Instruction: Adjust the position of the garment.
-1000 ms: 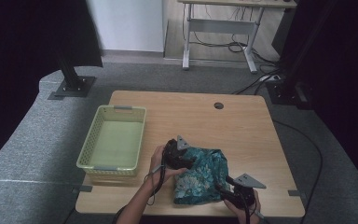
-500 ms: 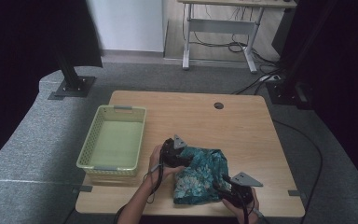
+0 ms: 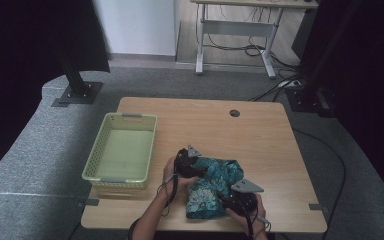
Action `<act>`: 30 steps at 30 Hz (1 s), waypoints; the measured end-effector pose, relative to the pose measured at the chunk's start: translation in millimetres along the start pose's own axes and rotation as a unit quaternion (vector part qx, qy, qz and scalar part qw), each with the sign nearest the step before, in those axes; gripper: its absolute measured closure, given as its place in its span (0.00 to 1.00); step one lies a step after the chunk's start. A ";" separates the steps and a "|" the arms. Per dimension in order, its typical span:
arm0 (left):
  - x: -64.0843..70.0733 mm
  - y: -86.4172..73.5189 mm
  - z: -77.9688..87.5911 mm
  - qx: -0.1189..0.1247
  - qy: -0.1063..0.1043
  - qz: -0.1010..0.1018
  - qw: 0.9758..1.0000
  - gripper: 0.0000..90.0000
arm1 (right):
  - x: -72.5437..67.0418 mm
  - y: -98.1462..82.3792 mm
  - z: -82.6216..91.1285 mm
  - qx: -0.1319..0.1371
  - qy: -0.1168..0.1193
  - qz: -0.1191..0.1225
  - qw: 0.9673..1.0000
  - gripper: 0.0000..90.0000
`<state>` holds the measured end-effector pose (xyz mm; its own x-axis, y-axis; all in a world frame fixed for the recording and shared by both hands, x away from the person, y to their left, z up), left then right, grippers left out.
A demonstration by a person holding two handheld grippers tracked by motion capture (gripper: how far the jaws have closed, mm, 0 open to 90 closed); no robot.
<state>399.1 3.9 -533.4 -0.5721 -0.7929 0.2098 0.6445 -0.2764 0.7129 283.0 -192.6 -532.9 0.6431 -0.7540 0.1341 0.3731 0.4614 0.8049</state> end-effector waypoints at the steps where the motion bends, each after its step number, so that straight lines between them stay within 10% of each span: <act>1: -0.4 -0.6 -1.1 0.000 0.000 0.002 1.000 0.47 | -0.4 1.6 -0.9 0.001 0.000 0.002 1.000 0.48; 12: -3.5 -4.5 -6.0 -0.009 0.004 0.009 1.000 0.47 | -5.8 14.0 -10.6 -0.010 -0.006 0.020 1.000 0.47; 30: -12.5 -12.9 -8.5 -0.009 0.009 0.025 1.000 0.47 | 5.5 -22.3 -18.5 -0.045 -0.014 -0.010 0.999 0.48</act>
<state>402.2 12.8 -550.9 -0.5303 -0.8154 0.2323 0.6807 -0.2461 0.6899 290.6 -198.3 -560.8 0.6167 -0.7757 0.1343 0.4452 0.4844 0.7531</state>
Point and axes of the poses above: each handheld gripper's, and its own axes: z roughly backward along the jaws, y roughly out of its top, x roughly to its right, the point moved 1 cm from there along -z, roughly forward along the jaws, and after that the axes turned 11 degrees about z, right-handed, at the moved point
